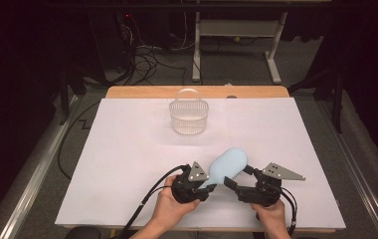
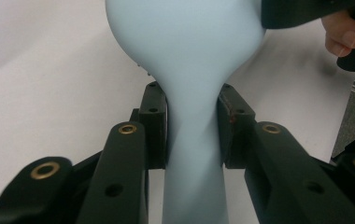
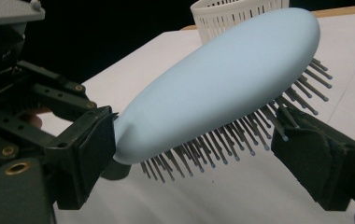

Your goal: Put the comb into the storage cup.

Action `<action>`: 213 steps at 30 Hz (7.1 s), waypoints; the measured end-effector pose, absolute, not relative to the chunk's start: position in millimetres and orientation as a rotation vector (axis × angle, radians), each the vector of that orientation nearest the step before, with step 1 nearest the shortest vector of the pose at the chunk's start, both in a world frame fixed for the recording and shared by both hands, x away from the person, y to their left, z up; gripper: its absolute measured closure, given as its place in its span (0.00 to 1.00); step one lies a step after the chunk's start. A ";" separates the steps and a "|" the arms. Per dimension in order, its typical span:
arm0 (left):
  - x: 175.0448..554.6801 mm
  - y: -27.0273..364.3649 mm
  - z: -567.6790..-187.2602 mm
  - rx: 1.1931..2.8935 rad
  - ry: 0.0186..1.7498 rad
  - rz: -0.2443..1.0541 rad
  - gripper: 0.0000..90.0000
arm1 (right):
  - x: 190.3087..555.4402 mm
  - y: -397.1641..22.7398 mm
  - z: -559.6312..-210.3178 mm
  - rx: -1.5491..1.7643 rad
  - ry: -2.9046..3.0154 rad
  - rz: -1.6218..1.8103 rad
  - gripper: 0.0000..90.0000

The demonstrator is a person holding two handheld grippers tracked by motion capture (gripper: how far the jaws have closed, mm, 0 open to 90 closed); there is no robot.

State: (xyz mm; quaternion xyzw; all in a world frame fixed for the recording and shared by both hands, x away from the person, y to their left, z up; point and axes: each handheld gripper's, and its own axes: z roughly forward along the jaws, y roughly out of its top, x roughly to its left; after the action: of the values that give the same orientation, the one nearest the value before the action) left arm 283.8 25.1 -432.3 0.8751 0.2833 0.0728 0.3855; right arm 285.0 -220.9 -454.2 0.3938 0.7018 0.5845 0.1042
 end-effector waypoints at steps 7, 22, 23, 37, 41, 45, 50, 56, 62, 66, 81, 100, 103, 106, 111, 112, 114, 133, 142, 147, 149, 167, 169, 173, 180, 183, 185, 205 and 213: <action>281.9 24.5 -430.6 2.225 0.717 0.189 0.76 | 291.3 -215.7 -456.6 1.197 2.072 1.746 0.12; 280.3 14.8 -425.4 2.210 0.685 0.184 0.76 | 298.0 -213.1 -456.6 1.225 2.027 1.782 0.08; 281.4 13.9 -424.4 2.211 0.682 0.186 0.76 | 298.1 -212.9 -455.5 1.226 2.033 1.778 0.09; 284.8 16.6 -420.4 2.217 0.692 0.190 0.76 | 300.9 -211.6 -442.0 1.180 2.069 1.793 0.22; 285.6 16.2 -420.6 2.222 0.691 0.185 0.76 | 301.1 -213.1 -441.4 1.189 2.072 1.804 0.25; 285.8 15.3 -421.2 2.231 0.691 0.183 0.76 | 300.8 -215.2 -439.6 1.207 2.073 1.819 0.30; 286.2 14.8 -422.2 2.245 0.694 0.183 0.76 | 299.5 -218.2 -434.1 1.185 2.083 1.850 0.41; 286.3 17.9 -418.6 2.232 0.697 0.180 0.76 | 300.8 -217.8 -428.1 1.171 2.108 1.913 0.50; 285.9 20.0 -417.4 2.237 0.691 0.186 0.76 | 301.7 -216.8 -424.8 1.168 2.135 1.988 0.57; 286.2 21.2 -417.2 2.239 0.686 0.183 0.76 | 302.3 -216.0 -424.7 1.175 2.145 2.012 0.60; 287.0 28.2 -416.8 2.243 0.678 0.172 0.61 | 305.3 -214.8 -411.3 1.137 2.200 1.962 0.64; 294.2 60.8 -423.0 2.165 0.777 0.194 0.31 | 315.1 -218.9 -397.6 1.148 2.267 1.845 0.63; 294.9 71.6 -424.3 2.144 0.795 0.206 0.29 | 316.3 -219.7 -395.9 1.160 2.272 1.827 0.63; 295.2 76.7 -424.6 2.133 0.799 0.215 0.29 | 317.7 -219.8 -394.8 1.164 2.276 1.810 0.63; 297.1 89.3 -426.4 2.105 0.818 0.226 0.29 | 319.7 -219.9 -394.3 1.180 2.278 1.794 0.63; 297.6 91.8 -426.7 2.104 0.821 0.228 0.29 | 319.7 -219.9 -394.3 1.180 2.278 1.794 0.63; 298.0 96.0 -427.7 2.098 0.828 0.235 0.29 | 320.3 -220.0 -393.9 1.185 2.277 1.788 0.63; 298.8 143.5 -431.6 2.001 0.913 0.357 0.29 | 323.4 -228.1 -387.3 1.210 2.270 1.723 0.62; 298.7 163.4 -434.0 1.956 0.953 0.395 0.29 | 324.6 -229.5 -385.0 1.219 2.272 1.699 0.62; 298.7 171.2 -435.5 1.942 0.971 0.425 0.28 | 325.4 -230.3 -384.3 1.226 2.271 1.694 0.62; 298.3 175.1 -436.3 1.928 0.979 0.439 0.28 | 326.1 -231.1 -383.8 1.226 2.267 1.689 0.62; 298.4 208.9 -440.0 1.884 1.064 0.450 0.25 | 329.4 -238.0 -382.9 1.258 2.249 1.674 0.61; 299.0 214.7 -441.1 1.875 1.082 0.441 0.26 | 329.7 -239.6 -382.2 1.262 2.244 1.672 0.61; 299.3 224.1 -443.5 1.859 1.102 0.481 0.26 | 330.2 -241.2 -381.7 1.269 2.240 1.673 0.61; 300.7 236.2 -445.9 1.841 1.131 0.495 0.24 | 332.0 -245.6 -380.8 1.294 2.224 1.679 0.61; 300.5 241.1 -446.7 1.827 1.143 0.511 0.24 | 332.9 -247.5 -379.9 1.299 2.217 1.673 0.61; 300.2 244.1 -447.4 1.820 1.149 0.524 0.24 | 333.5 -248.4 -378.9 1.300 2.215 1.669 0.61; 294.3 265.9 -463.6 1.729 1.189 0.604 0.23 | 348.5 -252.6 -368.6 1.321 2.169 1.639 0.61; 291.3 264.4 -468.2 1.725 1.182 0.595 0.23 | 359.9 -250.0 -359.3 1.318 2.149 1.636 0.61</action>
State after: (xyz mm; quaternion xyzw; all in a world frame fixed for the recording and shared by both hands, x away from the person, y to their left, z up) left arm 291.3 264.4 -468.2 0.7026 0.4811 0.2423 0.4650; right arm 359.9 -250.0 -359.3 0.4376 0.7135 0.5430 0.0682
